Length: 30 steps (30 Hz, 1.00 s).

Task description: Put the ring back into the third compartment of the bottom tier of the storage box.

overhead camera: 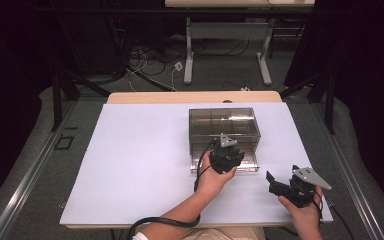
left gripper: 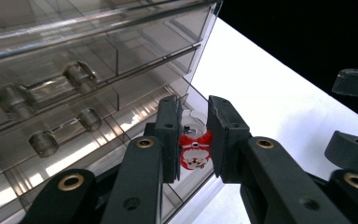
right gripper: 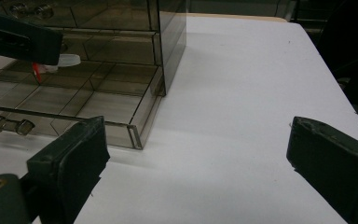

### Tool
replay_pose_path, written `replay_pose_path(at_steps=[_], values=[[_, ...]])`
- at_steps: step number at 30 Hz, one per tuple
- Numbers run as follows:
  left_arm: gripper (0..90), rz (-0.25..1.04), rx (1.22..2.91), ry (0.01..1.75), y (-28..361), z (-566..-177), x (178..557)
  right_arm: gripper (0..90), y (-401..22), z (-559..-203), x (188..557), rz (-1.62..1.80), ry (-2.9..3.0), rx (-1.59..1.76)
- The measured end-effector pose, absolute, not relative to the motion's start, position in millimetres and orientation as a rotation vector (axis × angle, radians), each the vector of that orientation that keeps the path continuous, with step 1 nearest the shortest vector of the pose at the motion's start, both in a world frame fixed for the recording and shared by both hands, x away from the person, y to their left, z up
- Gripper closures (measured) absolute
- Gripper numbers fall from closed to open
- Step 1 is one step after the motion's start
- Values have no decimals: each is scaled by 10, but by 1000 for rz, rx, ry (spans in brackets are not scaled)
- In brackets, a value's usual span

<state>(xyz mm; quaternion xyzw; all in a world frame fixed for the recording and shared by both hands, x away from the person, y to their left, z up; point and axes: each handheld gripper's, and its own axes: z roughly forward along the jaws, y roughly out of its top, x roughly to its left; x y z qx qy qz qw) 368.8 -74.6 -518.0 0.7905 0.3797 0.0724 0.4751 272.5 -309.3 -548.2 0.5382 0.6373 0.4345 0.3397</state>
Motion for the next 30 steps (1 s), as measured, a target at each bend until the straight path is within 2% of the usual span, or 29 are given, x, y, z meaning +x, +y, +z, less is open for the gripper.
replay_pose_path(at_steps=[23, 27, 30], values=[[740, 180, 1997, 937, -873, -5341, 3678, 51, -3080, -5487, 2728, 1132, 1662, 1388], [725, 175, 1997, 933, -866, -5337, 3689, 51, -3077, -5489, 2730, 1135, 1662, 1391], [678, 177, 1987, 930, -864, -5340, 3692, 52, -3075, -5488, 2728, 1132, 1662, 1391]])
